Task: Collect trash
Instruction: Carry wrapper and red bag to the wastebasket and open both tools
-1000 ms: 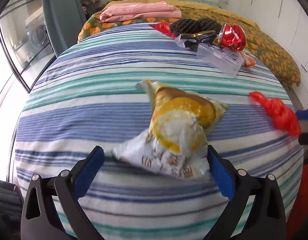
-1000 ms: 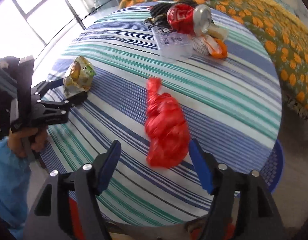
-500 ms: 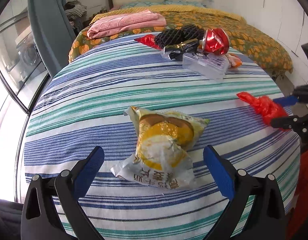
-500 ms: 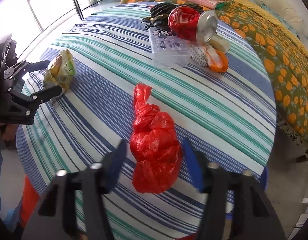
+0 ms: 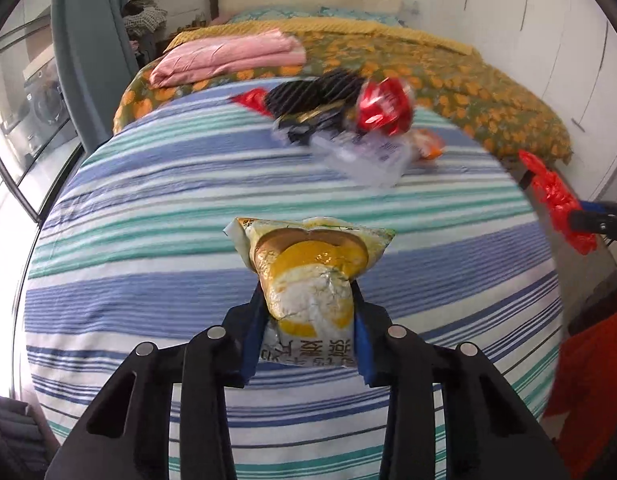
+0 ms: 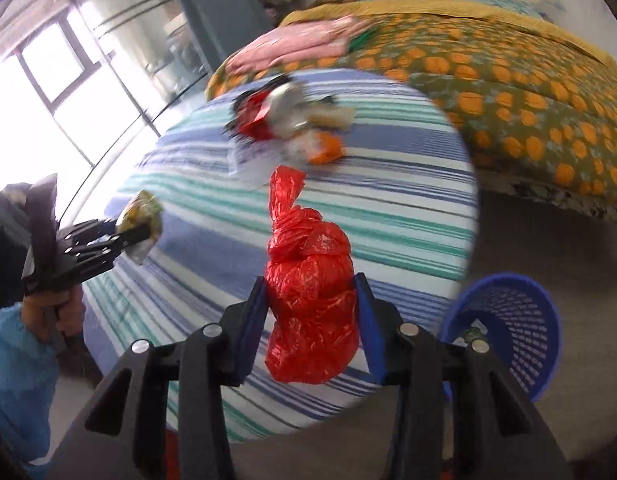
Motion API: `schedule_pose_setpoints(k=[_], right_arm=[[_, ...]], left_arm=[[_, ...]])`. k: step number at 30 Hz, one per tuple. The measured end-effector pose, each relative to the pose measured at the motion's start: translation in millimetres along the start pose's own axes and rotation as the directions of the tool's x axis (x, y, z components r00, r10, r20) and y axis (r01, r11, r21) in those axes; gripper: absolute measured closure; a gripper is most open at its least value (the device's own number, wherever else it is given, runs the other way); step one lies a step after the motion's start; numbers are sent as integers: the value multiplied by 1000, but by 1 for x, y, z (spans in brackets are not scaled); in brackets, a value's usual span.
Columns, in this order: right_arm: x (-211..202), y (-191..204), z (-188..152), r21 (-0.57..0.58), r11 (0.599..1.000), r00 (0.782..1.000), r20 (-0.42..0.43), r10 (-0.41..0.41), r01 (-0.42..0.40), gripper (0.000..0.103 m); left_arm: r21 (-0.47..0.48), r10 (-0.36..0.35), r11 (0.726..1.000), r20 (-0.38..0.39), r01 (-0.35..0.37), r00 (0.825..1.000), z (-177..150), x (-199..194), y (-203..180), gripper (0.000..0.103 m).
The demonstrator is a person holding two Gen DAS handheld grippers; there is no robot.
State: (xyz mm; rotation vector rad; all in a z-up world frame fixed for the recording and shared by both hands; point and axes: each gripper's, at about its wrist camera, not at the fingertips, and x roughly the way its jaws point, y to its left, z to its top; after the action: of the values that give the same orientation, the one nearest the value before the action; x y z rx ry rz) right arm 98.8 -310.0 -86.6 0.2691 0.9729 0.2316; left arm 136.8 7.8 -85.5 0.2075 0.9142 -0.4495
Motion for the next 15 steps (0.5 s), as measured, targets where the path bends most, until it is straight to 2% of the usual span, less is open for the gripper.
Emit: schedule_pose_setpoints(k=[3,6,9,12,15], right_arm=[[-22,-43,-4,56,997,998,38,-57,55,61],[-38,-93,-10,117,986,991,56,-125,118,61],[-48,-139,-20,185,969,983,57,-176,163,61],[-49,-182,-35,238,950,976,40,-216,200,61],[-41,-228,-52,299,925,969,3,-245,233,61]], left_arm=[[-1,-73,997,33,73,997,20,-7,-35,67],[33,-152,988,48,151,987,38,-9,-88,66],[77,-243,968,42,239,969,51,-7,-148,66],[93,-334,939,8,332,943,59,5,-209,66],[117,-377,918,-40,379,925,62,29,-269,66]])
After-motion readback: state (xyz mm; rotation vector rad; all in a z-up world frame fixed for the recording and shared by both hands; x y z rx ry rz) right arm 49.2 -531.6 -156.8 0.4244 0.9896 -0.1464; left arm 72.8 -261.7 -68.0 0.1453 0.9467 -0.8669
